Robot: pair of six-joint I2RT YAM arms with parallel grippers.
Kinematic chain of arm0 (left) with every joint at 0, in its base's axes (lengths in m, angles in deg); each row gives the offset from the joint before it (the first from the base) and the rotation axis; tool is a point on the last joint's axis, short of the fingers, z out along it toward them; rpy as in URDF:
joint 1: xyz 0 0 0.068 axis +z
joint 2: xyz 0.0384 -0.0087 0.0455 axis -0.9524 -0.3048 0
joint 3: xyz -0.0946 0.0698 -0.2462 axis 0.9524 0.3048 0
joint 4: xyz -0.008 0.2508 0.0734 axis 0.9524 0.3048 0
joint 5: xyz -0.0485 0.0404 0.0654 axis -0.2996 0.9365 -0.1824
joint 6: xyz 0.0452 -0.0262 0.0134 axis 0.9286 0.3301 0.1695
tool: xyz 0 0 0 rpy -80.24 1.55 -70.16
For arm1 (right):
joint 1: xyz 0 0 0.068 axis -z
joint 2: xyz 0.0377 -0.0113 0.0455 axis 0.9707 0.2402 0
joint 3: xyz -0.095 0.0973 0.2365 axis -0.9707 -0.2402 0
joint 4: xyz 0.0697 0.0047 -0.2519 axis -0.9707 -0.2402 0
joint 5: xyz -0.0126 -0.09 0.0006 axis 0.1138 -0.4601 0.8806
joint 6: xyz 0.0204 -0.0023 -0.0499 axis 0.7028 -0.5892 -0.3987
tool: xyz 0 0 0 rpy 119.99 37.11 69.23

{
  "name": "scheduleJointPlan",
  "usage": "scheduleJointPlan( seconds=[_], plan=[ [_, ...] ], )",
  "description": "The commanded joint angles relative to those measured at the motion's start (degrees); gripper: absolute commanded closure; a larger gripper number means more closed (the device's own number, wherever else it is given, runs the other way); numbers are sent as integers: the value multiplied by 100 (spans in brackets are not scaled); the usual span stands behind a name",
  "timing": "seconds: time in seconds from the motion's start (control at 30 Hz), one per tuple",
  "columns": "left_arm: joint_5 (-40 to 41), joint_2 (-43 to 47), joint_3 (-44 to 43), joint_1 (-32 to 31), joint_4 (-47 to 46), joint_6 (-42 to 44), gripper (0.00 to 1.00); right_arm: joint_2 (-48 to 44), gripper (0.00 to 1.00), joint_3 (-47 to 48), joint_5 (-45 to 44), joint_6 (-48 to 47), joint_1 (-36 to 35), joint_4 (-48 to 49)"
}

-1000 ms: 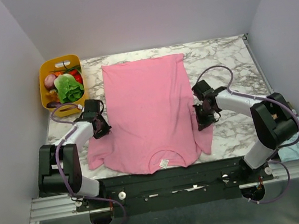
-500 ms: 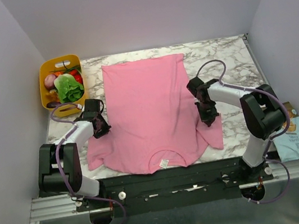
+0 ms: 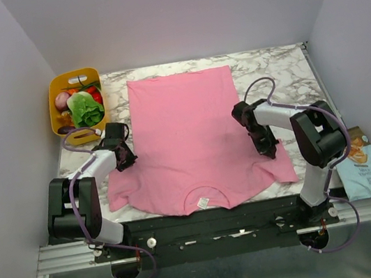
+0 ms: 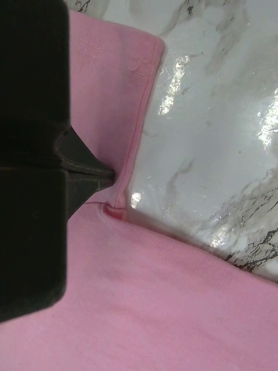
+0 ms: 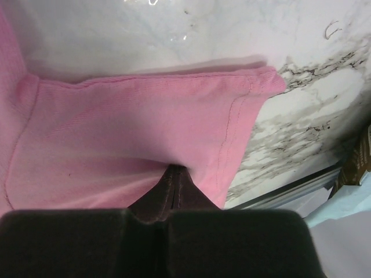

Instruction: Pin the brooch onto the clothing

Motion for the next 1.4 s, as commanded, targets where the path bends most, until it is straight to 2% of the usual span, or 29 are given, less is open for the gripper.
scheduleJointPlan(
  seconds=[0.0,0.17,0.3,0.5,0.6,0.67,0.7,0.73,0.83,0.97,1.1,1.23,1.27,1.37],
  plan=[
    [532,-114,130,12,341,26,100,73,99,-185,-399,39,7,-128],
    [524,-53,104,-22,342,52,100,-42,99,-282,-988,268,15,-189],
    [541,114,16,-189,429,53,100,-33,99,-212,-1085,233,15,-216],
    [541,588,-90,-295,578,-9,89,55,99,-264,-1103,259,15,-216],
    [436,851,-151,-304,605,0,76,46,99,-273,-1156,286,24,-216],
    [260,1001,-204,-313,588,17,61,20,99,-256,-1182,303,15,-233],
    [225,1141,-222,-321,588,9,48,-41,99,-247,-1182,303,15,-233],
    [112,1204,-256,-330,588,26,41,-77,99,-220,-1182,312,24,-233],
    [32,1371,-344,-470,553,79,29,-374,99,-106,-1156,312,24,-225],
    [-39,1354,-503,-988,421,44,27,-964,99,52,-814,180,15,-67],
    [136,969,-810,-1779,350,-70,33,-1579,99,70,-296,-12,24,502],
    [234,555,-1144,-2438,280,-193,39,-2028,99,-106,1056,-198,24,1268],
    [216,493,-1188,-2500,245,-220,39,-2072,99,-176,1659,-215,15,1391],
    [181,247,-1381,-2781,157,-281,39,-2020,99,-264,2418,-136,15,1761]
  ],
)
